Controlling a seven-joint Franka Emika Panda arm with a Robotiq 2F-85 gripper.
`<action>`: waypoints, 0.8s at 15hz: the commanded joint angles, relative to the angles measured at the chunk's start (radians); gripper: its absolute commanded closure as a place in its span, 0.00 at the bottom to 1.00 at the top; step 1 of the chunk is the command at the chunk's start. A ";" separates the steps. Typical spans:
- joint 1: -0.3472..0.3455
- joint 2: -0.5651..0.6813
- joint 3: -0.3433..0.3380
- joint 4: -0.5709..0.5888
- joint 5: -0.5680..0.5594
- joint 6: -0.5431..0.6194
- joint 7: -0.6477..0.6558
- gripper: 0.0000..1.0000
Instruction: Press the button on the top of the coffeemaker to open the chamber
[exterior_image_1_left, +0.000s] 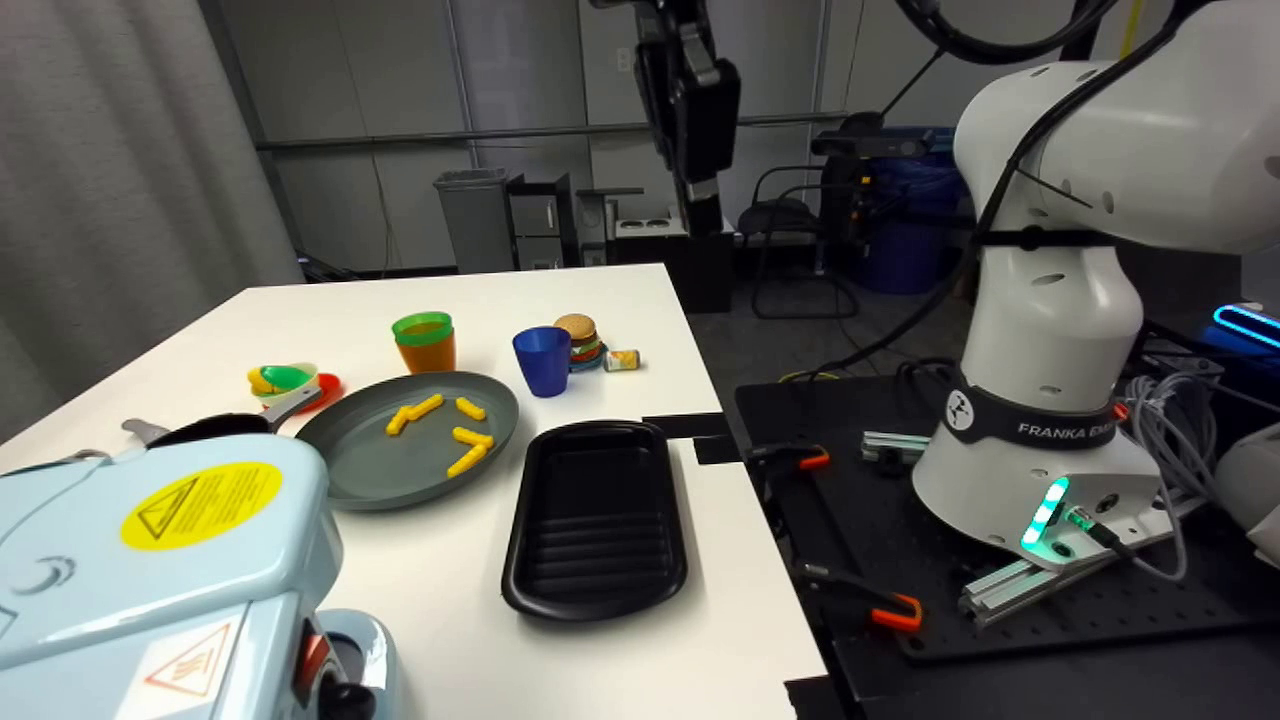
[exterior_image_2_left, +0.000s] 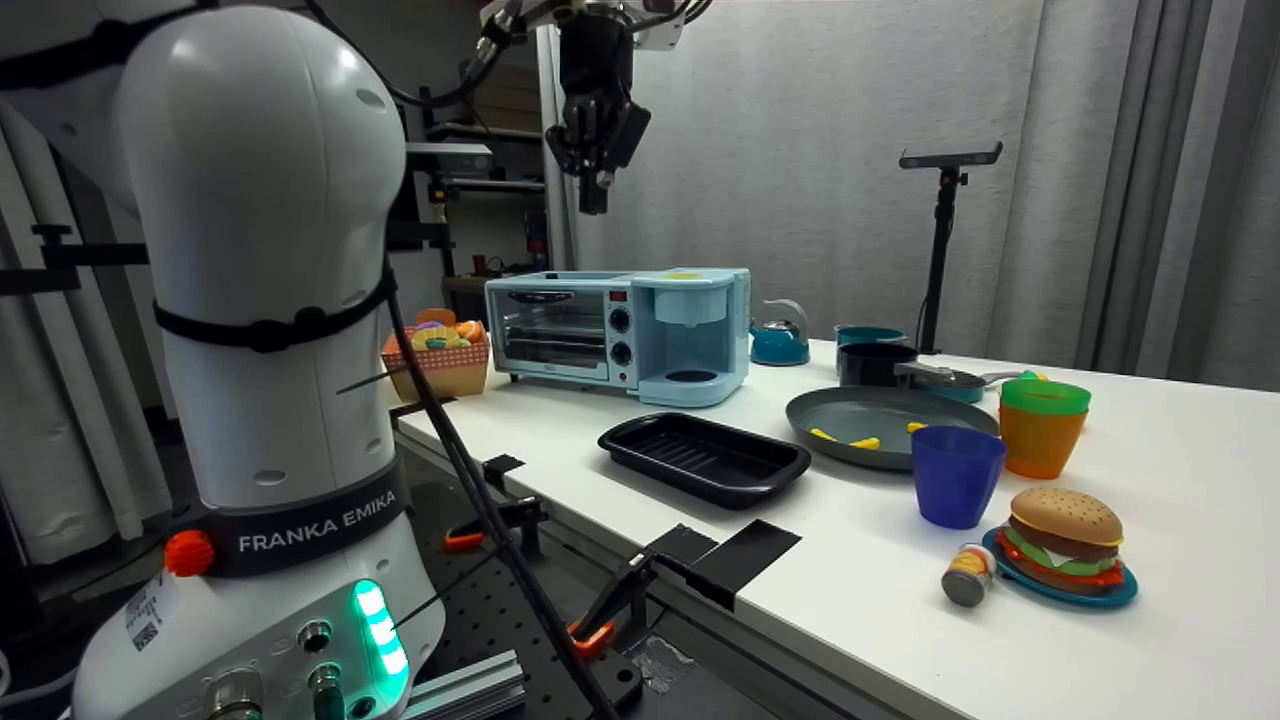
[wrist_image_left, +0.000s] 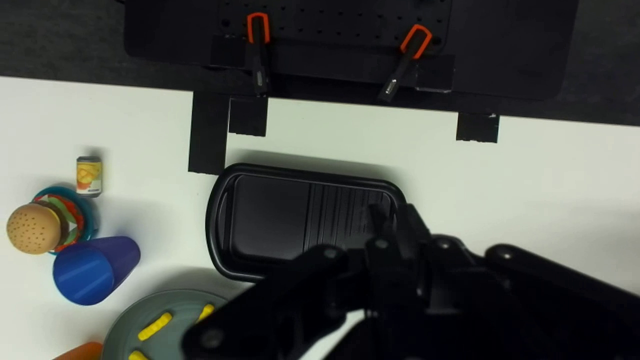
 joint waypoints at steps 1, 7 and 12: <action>0.000 0.016 0.002 0.006 -0.039 0.053 0.007 1.00; 0.002 0.063 0.014 0.030 -0.086 0.145 0.011 1.00; 0.007 0.131 0.031 0.085 -0.107 0.190 0.015 1.00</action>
